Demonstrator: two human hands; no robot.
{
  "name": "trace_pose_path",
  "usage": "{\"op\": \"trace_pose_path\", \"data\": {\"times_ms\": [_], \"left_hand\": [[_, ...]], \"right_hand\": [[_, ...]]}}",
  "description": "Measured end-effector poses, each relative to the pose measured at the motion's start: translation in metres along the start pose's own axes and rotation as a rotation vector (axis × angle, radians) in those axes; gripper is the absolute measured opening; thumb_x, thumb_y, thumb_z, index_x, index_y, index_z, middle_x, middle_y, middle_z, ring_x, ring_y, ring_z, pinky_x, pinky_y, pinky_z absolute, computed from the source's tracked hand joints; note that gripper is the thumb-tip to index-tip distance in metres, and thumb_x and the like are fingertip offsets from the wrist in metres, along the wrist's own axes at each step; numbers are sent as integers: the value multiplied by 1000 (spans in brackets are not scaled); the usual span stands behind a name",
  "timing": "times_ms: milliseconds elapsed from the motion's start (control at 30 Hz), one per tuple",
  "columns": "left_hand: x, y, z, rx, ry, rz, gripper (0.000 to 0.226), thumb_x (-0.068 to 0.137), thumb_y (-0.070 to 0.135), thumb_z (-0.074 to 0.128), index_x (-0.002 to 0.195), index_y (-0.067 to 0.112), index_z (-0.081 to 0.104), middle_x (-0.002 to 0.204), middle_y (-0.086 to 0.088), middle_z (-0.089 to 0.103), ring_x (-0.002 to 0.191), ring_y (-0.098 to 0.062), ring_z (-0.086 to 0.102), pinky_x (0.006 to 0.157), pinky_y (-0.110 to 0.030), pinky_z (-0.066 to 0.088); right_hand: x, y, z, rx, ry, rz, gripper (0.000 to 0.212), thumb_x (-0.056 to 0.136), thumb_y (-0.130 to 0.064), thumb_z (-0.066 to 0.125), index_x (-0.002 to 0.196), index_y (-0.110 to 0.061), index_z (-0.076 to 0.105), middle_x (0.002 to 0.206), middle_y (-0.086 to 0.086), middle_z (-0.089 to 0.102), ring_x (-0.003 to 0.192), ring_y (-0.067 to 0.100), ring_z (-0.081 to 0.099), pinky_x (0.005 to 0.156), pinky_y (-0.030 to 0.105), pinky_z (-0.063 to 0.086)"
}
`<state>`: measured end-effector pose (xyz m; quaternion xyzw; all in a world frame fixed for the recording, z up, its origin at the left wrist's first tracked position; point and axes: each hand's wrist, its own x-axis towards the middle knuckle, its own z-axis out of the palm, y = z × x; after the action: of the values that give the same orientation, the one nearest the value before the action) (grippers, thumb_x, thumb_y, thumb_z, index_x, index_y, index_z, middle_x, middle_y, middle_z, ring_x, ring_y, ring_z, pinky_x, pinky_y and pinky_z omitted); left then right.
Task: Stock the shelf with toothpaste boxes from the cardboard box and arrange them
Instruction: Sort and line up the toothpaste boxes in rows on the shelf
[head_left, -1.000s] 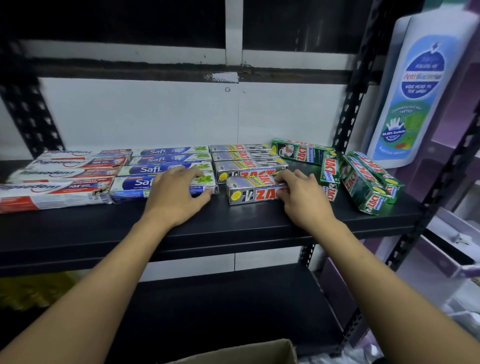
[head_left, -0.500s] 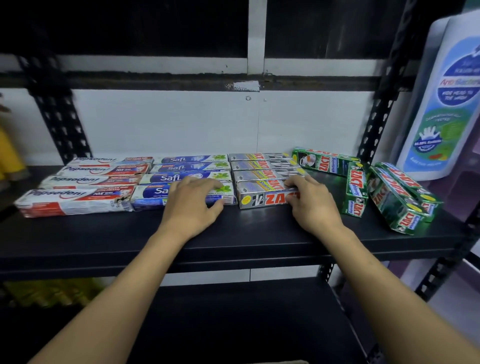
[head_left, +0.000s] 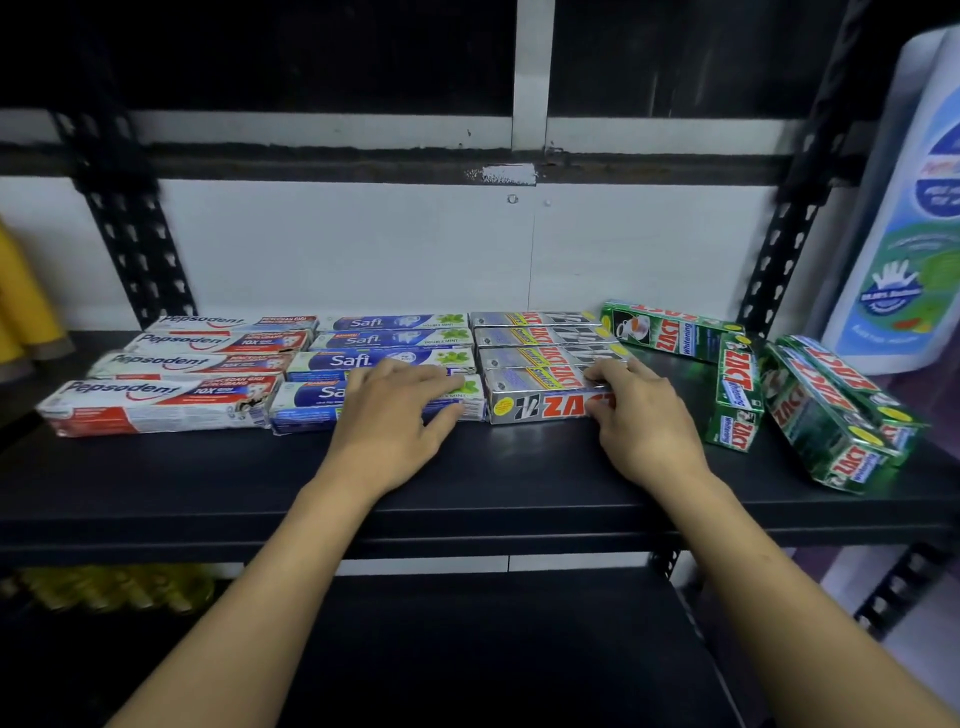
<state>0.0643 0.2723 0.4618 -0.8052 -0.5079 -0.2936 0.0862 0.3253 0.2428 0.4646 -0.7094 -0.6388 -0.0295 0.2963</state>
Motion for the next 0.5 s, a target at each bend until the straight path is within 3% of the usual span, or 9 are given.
{"op": "trace_pose_path", "data": {"times_ms": [233,300,400,500], "left_hand": [[0,-1,1,-27,3,-18,37,95,52,53,130,43,60,137,17,56,127,-13,42,107,-37,19],[0,-1,0,-39,1,-21,41,92,56,51,129,43,60,138,18,56,128,-12,42,107,-36,19],[-1,0,-1,-41,4,-34,53,82,64,44,127,42,62,137,20,56,128,-10,42,105,-34,18],[1,2,-3,-79,70,-42,51,82,63,45,122,38,65,129,21,61,122,-10,46,98,-30,19]], "right_hand": [[0,0,1,14,-11,3,28,92,-26,61,117,-35,55,125,1,55,108,33,52,80,36,44],[0,-1,0,23,-8,-1,28,92,-25,61,118,-33,56,124,2,55,109,33,51,89,39,44],[-2,-1,-1,0,8,-66,37,90,-18,59,126,-27,56,131,3,57,125,31,45,116,50,24],[-4,0,-2,-59,-7,-117,54,91,-20,53,144,-29,45,153,-1,41,145,30,24,120,53,8]]}}
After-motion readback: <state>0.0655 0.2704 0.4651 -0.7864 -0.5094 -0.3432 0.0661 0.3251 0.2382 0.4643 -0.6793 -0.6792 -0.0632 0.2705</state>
